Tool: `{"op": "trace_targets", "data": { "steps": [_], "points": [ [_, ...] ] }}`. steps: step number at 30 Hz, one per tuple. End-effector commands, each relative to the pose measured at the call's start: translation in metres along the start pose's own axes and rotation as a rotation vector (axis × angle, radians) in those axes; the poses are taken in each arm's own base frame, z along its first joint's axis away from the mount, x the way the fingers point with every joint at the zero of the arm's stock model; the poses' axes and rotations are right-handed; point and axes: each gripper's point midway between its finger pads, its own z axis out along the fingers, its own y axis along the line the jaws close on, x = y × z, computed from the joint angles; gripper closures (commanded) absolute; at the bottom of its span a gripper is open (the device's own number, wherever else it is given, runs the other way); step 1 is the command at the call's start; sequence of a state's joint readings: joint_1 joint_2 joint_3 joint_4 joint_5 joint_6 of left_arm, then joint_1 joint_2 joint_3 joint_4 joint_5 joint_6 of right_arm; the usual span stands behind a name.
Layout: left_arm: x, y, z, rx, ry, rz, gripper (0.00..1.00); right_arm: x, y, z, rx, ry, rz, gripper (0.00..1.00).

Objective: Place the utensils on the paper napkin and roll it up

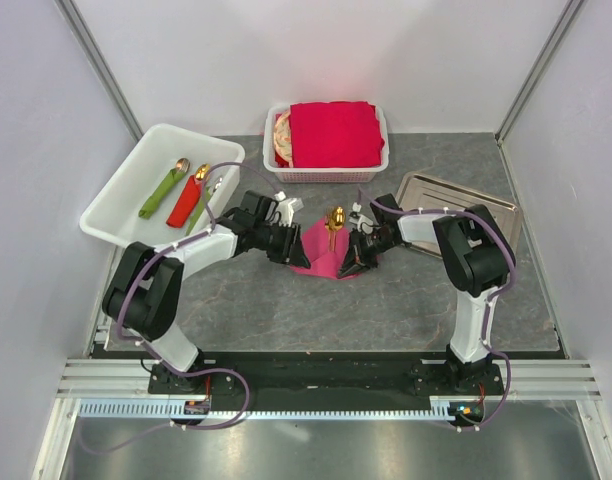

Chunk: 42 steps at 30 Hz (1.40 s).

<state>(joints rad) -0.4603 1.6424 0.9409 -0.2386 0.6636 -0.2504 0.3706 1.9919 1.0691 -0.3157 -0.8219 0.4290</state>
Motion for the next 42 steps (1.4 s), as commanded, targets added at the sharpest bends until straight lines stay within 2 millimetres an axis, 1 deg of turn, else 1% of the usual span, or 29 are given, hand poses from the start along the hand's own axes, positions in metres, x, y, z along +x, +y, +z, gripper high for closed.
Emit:
{"op": "trace_targets", "data": {
  "steps": [1, 3, 4, 6, 7, 9, 10, 12, 14, 15, 19, 23, 24, 25, 26, 27, 28, 30, 31, 36, 39, 41, 42],
  "points": [
    [-0.026, -0.026, 0.008, 0.075, -0.062, 0.132, 0.63, 0.011, -0.031, 0.012, 0.096, 0.061, -0.082, 1.00],
    [-0.029, -0.029, 0.015, 0.080, -0.063, 0.105, 0.63, 0.010, -0.030, 0.012, 0.092, 0.071, -0.096, 1.00],
    [-0.027, -0.025, 0.022, 0.079, -0.049, 0.082, 0.63, 0.010, -0.032, 0.013, 0.093, 0.076, -0.104, 1.00],
    [-0.033, -0.026, 0.030, 0.086, -0.056, 0.063, 0.63, 0.011, -0.032, 0.013, 0.095, 0.080, -0.102, 1.00],
    [-0.032, -0.022, 0.037, 0.081, -0.048, 0.050, 0.63, 0.011, -0.033, 0.013, 0.095, 0.081, -0.099, 1.00],
    [-0.041, -0.021, 0.043, 0.079, -0.063, 0.049, 0.63, 0.014, -0.033, 0.013, 0.093, 0.089, -0.098, 1.00],
    [-0.039, -0.016, 0.050, 0.071, -0.050, 0.037, 0.63, 0.014, -0.033, 0.012, 0.093, 0.089, -0.094, 1.00],
    [-0.041, -0.010, 0.055, 0.050, -0.051, 0.018, 0.63, 0.015, -0.032, 0.012, 0.089, 0.090, -0.092, 1.00],
    [-0.034, 0.001, 0.062, 0.016, -0.028, -0.022, 0.65, 0.015, -0.033, 0.011, 0.091, 0.089, -0.086, 1.00],
    [-0.029, 0.009, 0.064, -0.010, -0.012, -0.044, 0.67, 0.014, -0.032, 0.010, 0.091, 0.088, -0.087, 1.00],
    [-0.008, 0.025, 0.067, -0.069, 0.039, -0.099, 0.74, 0.012, -0.038, 0.007, 0.099, 0.089, -0.087, 1.00],
    [0.000, 0.030, 0.066, -0.094, 0.066, -0.149, 0.79, 0.008, -0.037, 0.005, 0.098, 0.098, -0.112, 1.00],
    [0.000, 0.030, 0.067, -0.097, 0.069, -0.162, 0.82, 0.006, -0.036, 0.005, 0.096, 0.098, -0.120, 0.98],
    [0.004, 0.031, 0.067, -0.104, 0.085, -0.183, 0.83, 0.002, -0.033, 0.004, 0.092, 0.093, -0.147, 0.97],
    [0.008, 0.031, 0.068, -0.107, 0.096, -0.208, 0.85, 0.001, -0.032, 0.002, 0.092, 0.098, -0.149, 0.96],
    [0.011, 0.031, 0.068, -0.104, 0.109, -0.223, 0.87, 0.000, -0.031, 0.001, 0.091, 0.099, -0.158, 0.93],
    [0.014, 0.032, 0.069, -0.106, 0.116, -0.236, 0.87, -0.005, -0.027, -0.002, 0.087, 0.091, -0.186, 0.91],
    [0.016, 0.032, 0.069, -0.108, 0.120, -0.236, 0.89, -0.005, -0.019, -0.008, 0.060, 0.099, -0.190, 0.87],
    [0.015, 0.032, 0.069, -0.109, 0.119, -0.236, 0.89, -0.009, -0.014, -0.013, 0.050, 0.086, -0.198, 0.86],
    [0.015, 0.031, 0.070, -0.105, 0.120, -0.233, 0.91, -0.009, 0.011, -0.027, -0.008, 0.065, -0.214, 0.82],
    [0.015, 0.032, 0.070, -0.108, 0.119, -0.231, 0.93, -0.006, 0.015, -0.028, -0.019, 0.068, -0.185, 0.82],
    [0.014, 0.032, 0.070, -0.111, 0.118, -0.228, 0.96, -0.004, 0.012, -0.026, -0.011, 0.074, -0.169, 0.83],
    [0.015, 0.032, 0.070, -0.115, 0.121, -0.228, 0.96, -0.004, 0.007, -0.025, 0.006, 0.075, -0.158, 0.84]
  ]
}}
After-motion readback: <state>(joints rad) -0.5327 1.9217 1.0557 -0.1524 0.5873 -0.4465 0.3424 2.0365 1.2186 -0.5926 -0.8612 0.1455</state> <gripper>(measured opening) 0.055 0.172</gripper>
